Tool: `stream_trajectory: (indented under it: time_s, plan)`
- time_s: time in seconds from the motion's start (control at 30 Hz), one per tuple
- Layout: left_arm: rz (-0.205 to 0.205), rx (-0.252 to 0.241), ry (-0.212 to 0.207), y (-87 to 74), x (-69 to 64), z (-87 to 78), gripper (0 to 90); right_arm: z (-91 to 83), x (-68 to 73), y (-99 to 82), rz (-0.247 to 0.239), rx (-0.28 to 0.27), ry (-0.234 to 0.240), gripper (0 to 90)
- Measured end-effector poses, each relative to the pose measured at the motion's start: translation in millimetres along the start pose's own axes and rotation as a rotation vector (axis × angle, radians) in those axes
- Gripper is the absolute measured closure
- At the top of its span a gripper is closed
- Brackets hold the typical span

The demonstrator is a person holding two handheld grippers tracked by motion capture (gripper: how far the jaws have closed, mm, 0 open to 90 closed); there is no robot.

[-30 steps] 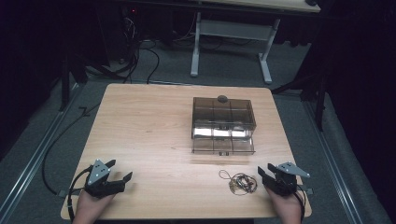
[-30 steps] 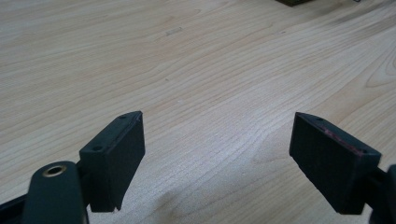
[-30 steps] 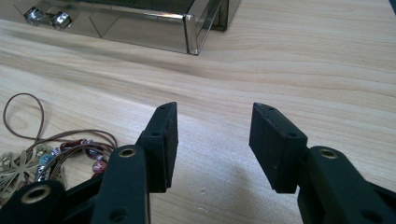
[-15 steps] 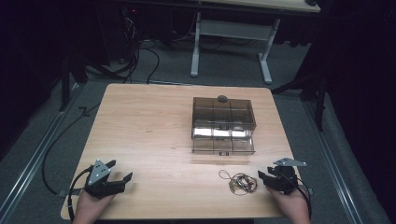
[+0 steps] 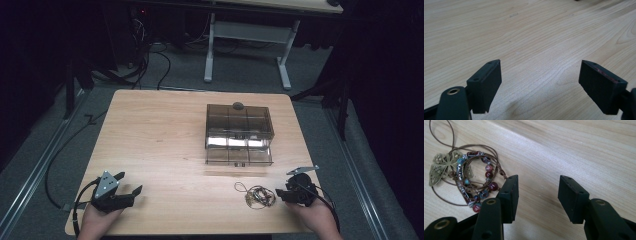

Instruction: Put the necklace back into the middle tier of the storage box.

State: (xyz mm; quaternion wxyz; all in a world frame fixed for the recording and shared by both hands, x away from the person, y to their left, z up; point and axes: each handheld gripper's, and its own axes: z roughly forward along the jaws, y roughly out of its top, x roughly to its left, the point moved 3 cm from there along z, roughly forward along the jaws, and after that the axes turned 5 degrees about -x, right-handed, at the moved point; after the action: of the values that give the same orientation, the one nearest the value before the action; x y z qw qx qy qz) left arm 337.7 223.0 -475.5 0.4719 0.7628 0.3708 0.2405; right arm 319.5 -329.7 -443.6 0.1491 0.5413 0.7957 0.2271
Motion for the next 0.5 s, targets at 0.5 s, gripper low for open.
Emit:
stream_trajectory:
  time_s: [0.5]
  plan:
    - [0.004,0.006,-0.009,-0.2,-0.4,-0.1,19.1,-4.8,4.4,10.3,-0.045,0.165,0.033,48.4]
